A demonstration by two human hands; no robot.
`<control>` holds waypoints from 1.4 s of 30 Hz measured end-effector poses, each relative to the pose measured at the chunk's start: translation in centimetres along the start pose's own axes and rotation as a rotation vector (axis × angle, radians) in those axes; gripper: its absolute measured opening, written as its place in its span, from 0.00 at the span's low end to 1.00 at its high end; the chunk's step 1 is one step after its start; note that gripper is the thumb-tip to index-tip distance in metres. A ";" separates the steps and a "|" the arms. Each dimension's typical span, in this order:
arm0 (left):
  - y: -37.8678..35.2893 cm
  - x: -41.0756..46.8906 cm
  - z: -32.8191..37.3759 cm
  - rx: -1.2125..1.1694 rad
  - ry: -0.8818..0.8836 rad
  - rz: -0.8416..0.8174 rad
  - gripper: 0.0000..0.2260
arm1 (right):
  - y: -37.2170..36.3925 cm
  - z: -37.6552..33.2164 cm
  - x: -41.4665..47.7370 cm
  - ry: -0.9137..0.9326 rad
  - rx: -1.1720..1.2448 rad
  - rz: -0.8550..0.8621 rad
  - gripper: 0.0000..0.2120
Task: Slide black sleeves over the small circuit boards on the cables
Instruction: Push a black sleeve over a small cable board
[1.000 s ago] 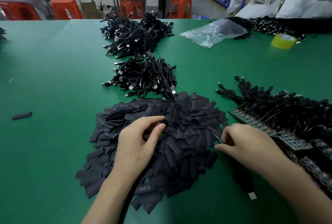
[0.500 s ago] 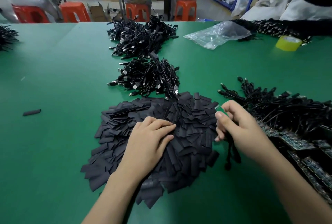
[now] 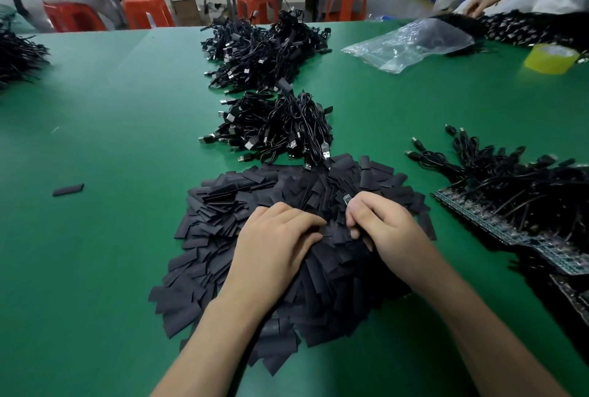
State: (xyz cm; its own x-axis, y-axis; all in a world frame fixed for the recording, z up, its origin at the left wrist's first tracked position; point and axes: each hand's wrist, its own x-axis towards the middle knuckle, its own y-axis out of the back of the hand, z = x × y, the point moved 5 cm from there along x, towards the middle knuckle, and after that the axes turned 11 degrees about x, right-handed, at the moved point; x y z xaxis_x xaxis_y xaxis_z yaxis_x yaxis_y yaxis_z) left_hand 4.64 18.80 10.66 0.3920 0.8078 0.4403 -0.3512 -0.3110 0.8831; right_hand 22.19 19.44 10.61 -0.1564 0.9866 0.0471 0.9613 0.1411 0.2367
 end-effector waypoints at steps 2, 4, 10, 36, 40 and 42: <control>0.1 -0.1 -0.4 0.011 0.010 0.026 0.08 | 0.1 -0.2 -0.4 0.060 -0.003 0.027 0.16; 0.4 -0.4 -1.1 0.029 0.035 0.052 0.11 | 0.1 -0.5 -0.7 0.100 0.012 0.060 0.14; 1.7 -1.0 -2.7 0.002 0.100 0.212 0.13 | -0.2 0.1 -1.3 0.065 -0.011 0.123 0.11; 2.1 -1.0 -2.4 -0.364 0.196 0.222 0.09 | -0.9 0.4 -1.2 -0.109 0.340 0.021 0.21; 2.3 -0.8 -2.3 -0.412 0.214 0.205 0.08 | -1.3 0.0 -1.6 -0.018 0.076 -0.049 0.13; 2.3 -0.8 -2.2 -0.410 0.210 0.193 0.08 | -1.3 -0.2 -1.7 0.010 0.050 -0.047 0.13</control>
State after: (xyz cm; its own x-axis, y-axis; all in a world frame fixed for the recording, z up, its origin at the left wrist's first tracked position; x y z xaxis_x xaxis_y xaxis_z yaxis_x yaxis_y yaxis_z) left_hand 1.66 18.56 11.96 0.1221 0.8511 0.5106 -0.7224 -0.2766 0.6337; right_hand 21.21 17.56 10.40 -0.2041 0.9778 0.0467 0.9628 0.1918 0.1906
